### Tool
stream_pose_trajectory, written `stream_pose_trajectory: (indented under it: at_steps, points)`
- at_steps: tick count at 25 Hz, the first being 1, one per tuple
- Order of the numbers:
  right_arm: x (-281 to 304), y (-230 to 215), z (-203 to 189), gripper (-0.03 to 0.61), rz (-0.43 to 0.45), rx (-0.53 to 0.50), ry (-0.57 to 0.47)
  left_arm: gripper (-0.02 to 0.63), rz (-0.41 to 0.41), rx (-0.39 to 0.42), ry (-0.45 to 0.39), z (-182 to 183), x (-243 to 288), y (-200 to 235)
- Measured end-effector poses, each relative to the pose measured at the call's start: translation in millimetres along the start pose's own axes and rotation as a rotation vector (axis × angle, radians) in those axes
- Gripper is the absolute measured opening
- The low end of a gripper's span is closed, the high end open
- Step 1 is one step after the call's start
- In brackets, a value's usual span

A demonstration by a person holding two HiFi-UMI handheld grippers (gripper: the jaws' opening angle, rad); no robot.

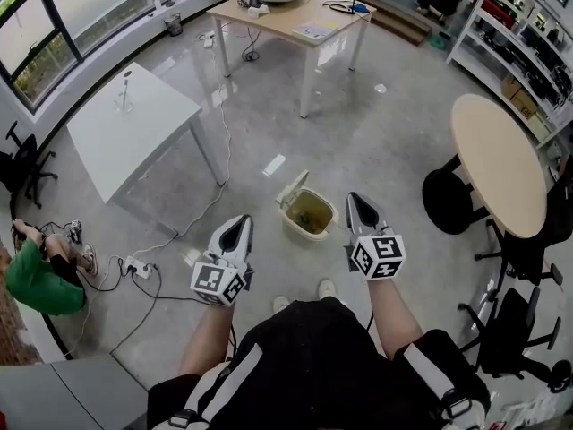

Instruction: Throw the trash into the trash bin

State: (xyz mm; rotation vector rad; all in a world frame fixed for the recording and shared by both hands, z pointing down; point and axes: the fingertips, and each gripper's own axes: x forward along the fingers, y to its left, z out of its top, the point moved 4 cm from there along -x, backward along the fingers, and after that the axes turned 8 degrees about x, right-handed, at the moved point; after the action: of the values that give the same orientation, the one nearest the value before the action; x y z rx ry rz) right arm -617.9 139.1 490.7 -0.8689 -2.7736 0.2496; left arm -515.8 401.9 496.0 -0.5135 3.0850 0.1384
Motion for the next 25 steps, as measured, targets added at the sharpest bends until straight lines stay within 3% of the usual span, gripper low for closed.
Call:
stream_pose_trajectory:
  at_steps: [4,9,11,14,15,20,25]
  points:
    - [-25.4,-26.7,4.9,0.005,-0.062,0.007,-0.016,0.0,0.004,0.012,-0.023,6.8,3.0,-8.1]
    - [-72.1,-67.6,10.7,0.005,-0.114,0.017,-0.057,0.0,-0.051,0.043,-0.037,16.0,19.8,-38.7]
    - [-91.8,-84.3,10.7,0.005,-0.133,0.017,-0.063,0.0,-0.078,0.091,-0.03,16.1,27.0,-55.3]
    - [-124.7,-110.3,11.7,0.005,-0.161,0.024,-0.071,0.0,-0.143,0.227,-0.002,15.1,40.2,-94.9]
    - [-136.5,-119.4,13.0,0.005,-0.169,0.025,-0.076,0.0,-0.164,0.233,-0.003,16.3,46.3,-109.3]
    - [-192.8,-164.4,14.6,0.005,-0.214,0.009,-0.089,0.0,-0.199,0.088,-0.052,19.7,77.0,-164.2]
    - [-233.4,-188.2,11.6,0.005,-0.246,0.004,-0.104,0.0,-0.221,0.093,-0.06,21.4,83.4,-193.0]
